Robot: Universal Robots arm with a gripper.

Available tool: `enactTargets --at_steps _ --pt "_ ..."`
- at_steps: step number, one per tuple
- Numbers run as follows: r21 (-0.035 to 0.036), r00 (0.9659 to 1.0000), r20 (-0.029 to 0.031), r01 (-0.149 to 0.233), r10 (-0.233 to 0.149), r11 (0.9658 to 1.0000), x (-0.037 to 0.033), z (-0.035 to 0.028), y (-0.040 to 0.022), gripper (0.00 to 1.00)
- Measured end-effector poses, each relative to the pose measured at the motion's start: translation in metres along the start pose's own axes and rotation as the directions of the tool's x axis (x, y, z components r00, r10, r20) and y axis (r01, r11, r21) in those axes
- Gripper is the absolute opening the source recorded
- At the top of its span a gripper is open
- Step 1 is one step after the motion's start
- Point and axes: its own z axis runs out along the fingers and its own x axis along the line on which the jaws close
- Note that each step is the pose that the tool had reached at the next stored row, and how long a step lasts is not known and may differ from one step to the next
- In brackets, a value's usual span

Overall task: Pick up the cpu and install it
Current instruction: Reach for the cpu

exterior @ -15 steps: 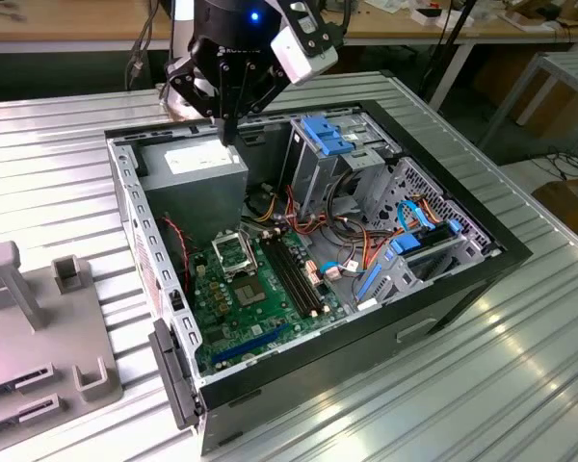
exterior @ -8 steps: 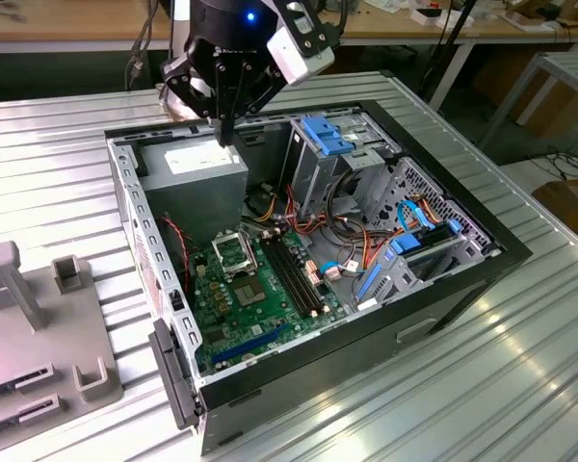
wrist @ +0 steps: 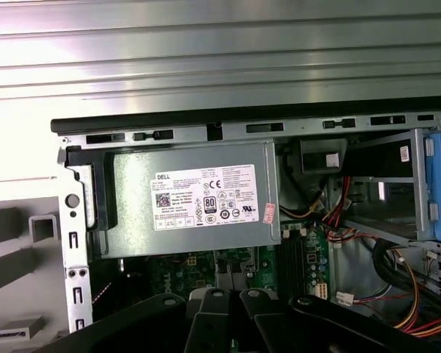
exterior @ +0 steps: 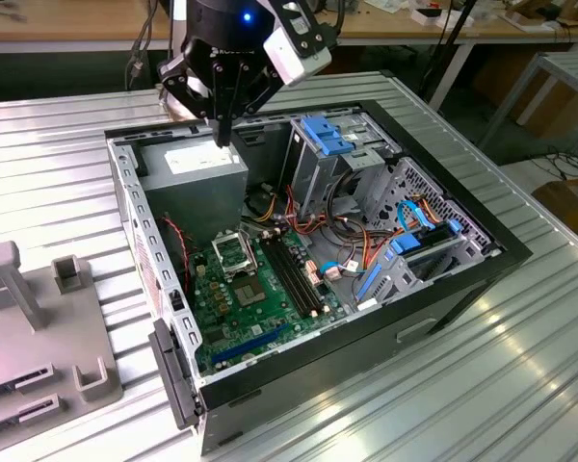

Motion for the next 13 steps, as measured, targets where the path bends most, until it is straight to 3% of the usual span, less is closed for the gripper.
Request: enactTargets --at_steps 13 --pt "0.0000 1.0000 0.0000 0.000 0.000 1.0000 0.0049 0.0006 -0.0004 0.11"
